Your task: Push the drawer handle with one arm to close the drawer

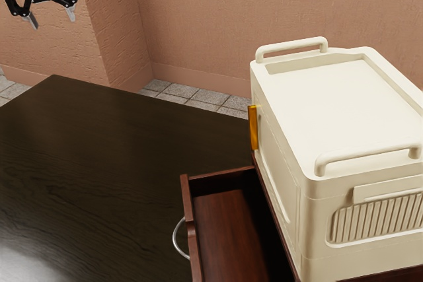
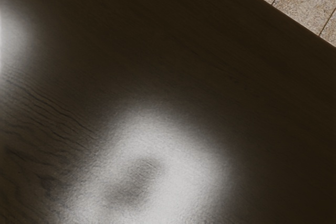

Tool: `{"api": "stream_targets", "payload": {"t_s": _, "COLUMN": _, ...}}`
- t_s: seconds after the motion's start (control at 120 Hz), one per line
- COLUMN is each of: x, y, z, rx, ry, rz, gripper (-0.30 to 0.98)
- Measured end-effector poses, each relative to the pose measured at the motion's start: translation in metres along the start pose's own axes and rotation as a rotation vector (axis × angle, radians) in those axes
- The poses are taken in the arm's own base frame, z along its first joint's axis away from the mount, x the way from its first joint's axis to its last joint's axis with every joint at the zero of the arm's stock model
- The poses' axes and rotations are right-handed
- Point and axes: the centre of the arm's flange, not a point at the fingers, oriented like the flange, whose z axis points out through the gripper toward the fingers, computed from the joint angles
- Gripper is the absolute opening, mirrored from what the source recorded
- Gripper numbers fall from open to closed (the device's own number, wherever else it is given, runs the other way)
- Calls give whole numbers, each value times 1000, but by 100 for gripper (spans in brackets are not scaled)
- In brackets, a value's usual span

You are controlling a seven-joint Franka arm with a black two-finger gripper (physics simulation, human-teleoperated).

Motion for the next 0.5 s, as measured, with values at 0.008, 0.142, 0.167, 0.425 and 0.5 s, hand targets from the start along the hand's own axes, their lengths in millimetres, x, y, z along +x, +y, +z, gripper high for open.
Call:
{"api": "stream_targets", "payload": {"t_s": 0.008, "x": 0, "y": 0, "z": 0, "rx": 0, "ry": 0, "rz": 0, "gripper": 67}}
{"api": "stream_targets", "payload": {"t_s": 0.142, "x": 0, "y": 0, "z": 0, "rx": 0, "ry": 0, "rz": 0, "gripper": 67}}
{"api": "stream_targets", "payload": {"t_s": 0.167, "x": 0, "y": 0, "z": -1, "rx": 0, "ry": 1, "rz": 0, "gripper": 67}}
{"api": "stream_targets", "payload": {"t_s": 0.425, "x": -37, "y": 23, "z": -116, "rx": -42, "ry": 191, "rz": 133, "gripper": 67}}
{"api": "stream_targets", "payload": {"t_s": 0.5, "x": -78, "y": 47, "z": -156, "rx": -86, "ry": 220, "rz": 255, "gripper": 67}}
